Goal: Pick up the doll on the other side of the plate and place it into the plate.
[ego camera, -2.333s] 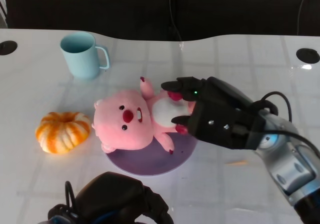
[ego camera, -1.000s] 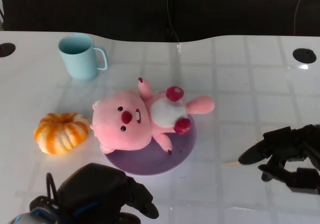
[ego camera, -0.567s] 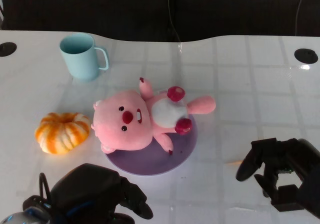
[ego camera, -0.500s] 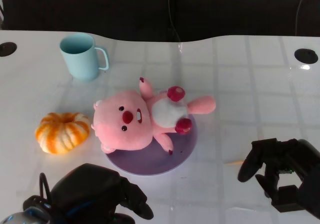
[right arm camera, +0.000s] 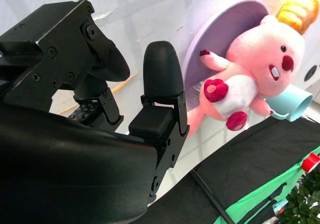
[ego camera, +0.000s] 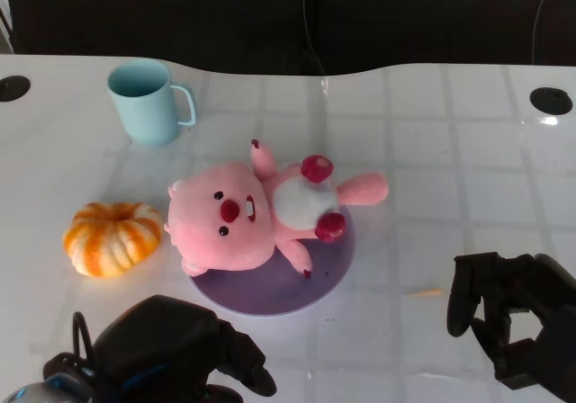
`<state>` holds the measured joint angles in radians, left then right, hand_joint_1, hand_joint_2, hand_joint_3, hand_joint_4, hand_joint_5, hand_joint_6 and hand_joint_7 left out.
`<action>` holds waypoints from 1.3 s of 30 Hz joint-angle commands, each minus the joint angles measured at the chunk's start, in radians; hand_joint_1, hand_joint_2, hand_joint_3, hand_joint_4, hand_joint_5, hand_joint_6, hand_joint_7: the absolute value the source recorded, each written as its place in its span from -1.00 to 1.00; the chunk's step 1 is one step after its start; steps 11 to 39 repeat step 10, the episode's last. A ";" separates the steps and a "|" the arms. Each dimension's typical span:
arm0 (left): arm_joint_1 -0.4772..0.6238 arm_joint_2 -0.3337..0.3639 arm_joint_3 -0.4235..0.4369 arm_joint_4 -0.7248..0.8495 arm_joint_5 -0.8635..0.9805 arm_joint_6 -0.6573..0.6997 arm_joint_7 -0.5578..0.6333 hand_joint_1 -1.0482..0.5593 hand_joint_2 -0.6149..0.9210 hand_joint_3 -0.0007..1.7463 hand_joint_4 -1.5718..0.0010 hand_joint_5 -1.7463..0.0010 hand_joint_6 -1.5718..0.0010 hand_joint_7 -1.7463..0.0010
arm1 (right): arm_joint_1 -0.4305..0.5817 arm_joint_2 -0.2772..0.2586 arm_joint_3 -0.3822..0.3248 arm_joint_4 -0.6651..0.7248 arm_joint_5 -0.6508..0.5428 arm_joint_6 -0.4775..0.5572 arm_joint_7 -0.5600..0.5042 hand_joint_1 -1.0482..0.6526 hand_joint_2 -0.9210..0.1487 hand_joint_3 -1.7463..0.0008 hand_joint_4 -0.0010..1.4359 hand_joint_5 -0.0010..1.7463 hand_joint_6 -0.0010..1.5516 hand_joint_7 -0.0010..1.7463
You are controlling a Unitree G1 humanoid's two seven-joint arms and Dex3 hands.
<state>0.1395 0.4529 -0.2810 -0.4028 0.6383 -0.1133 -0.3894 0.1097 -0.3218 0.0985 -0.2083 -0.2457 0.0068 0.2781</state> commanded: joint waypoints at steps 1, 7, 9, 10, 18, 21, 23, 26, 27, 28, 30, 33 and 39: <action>0.003 0.008 0.004 0.006 0.006 -0.004 0.015 0.04 1.00 -0.79 0.02 -0.43 -0.42 0.99 | -0.005 -0.020 -0.001 -0.004 -0.015 0.001 -0.004 0.29 0.05 -0.59 0.21 1.00 -0.01 0.77; 0.003 0.009 0.004 0.013 0.009 -0.012 0.022 0.04 1.00 -0.79 -0.02 -0.43 -0.43 0.99 | -0.007 -0.021 -0.001 -0.006 -0.026 -0.017 -0.005 0.30 0.04 -0.57 0.18 1.00 -0.01 0.76; 0.002 0.008 0.003 0.015 0.005 -0.009 0.020 0.04 1.00 -0.78 -0.02 -0.44 -0.43 0.99 | -0.008 -0.020 -0.001 -0.004 -0.025 -0.019 -0.004 0.30 0.05 -0.57 0.18 1.00 -0.01 0.76; 0.001 0.007 0.003 0.016 0.003 -0.008 0.019 0.04 1.00 -0.78 -0.01 -0.45 -0.44 0.99 | -0.008 -0.019 -0.002 -0.006 -0.024 -0.012 -0.003 0.29 0.04 -0.57 0.18 1.00 -0.01 0.76; 0.001 0.007 0.003 0.016 0.003 -0.008 0.019 0.04 1.00 -0.78 -0.01 -0.45 -0.44 0.99 | -0.008 -0.019 -0.002 -0.006 -0.024 -0.012 -0.003 0.29 0.04 -0.57 0.18 1.00 -0.01 0.76; 0.001 0.007 0.003 0.016 0.003 -0.008 0.019 0.04 1.00 -0.78 -0.01 -0.45 -0.44 0.99 | -0.008 -0.019 -0.002 -0.006 -0.024 -0.012 -0.003 0.29 0.04 -0.57 0.18 1.00 -0.01 0.76; 0.001 0.007 0.003 0.016 0.003 -0.008 0.019 0.04 1.00 -0.78 -0.01 -0.45 -0.44 0.99 | -0.008 -0.019 -0.002 -0.006 -0.024 -0.012 -0.003 0.29 0.04 -0.57 0.18 1.00 -0.01 0.76; 0.001 0.007 0.003 0.016 0.003 -0.008 0.019 0.04 1.00 -0.78 -0.01 -0.45 -0.44 0.99 | -0.008 -0.019 -0.002 -0.006 -0.024 -0.012 -0.003 0.29 0.04 -0.57 0.18 1.00 -0.01 0.76; 0.001 0.007 0.003 0.016 0.003 -0.008 0.019 0.04 1.00 -0.78 -0.01 -0.45 -0.44 0.99 | -0.008 -0.019 -0.002 -0.006 -0.024 -0.012 -0.003 0.29 0.04 -0.57 0.18 1.00 -0.01 0.76; 0.001 0.007 0.003 0.016 0.003 -0.008 0.019 0.04 1.00 -0.78 -0.01 -0.45 -0.44 0.99 | -0.008 -0.019 -0.002 -0.006 -0.024 -0.012 -0.003 0.29 0.04 -0.57 0.18 1.00 -0.01 0.76; 0.001 0.007 0.003 0.016 0.003 -0.008 0.019 0.04 1.00 -0.78 -0.01 -0.45 -0.44 0.99 | -0.008 -0.019 -0.002 -0.006 -0.024 -0.012 -0.003 0.29 0.04 -0.57 0.18 1.00 -0.01 0.76; 0.001 0.007 0.003 0.016 0.003 -0.008 0.019 0.04 1.00 -0.78 -0.01 -0.45 -0.44 0.99 | -0.008 -0.019 -0.002 -0.006 -0.024 -0.012 -0.003 0.29 0.04 -0.57 0.18 1.00 -0.01 0.76; 0.001 0.007 0.003 0.016 0.003 -0.008 0.019 0.04 1.00 -0.78 -0.01 -0.45 -0.44 0.99 | -0.008 -0.019 -0.002 -0.006 -0.024 -0.012 -0.003 0.29 0.04 -0.57 0.18 1.00 -0.01 0.76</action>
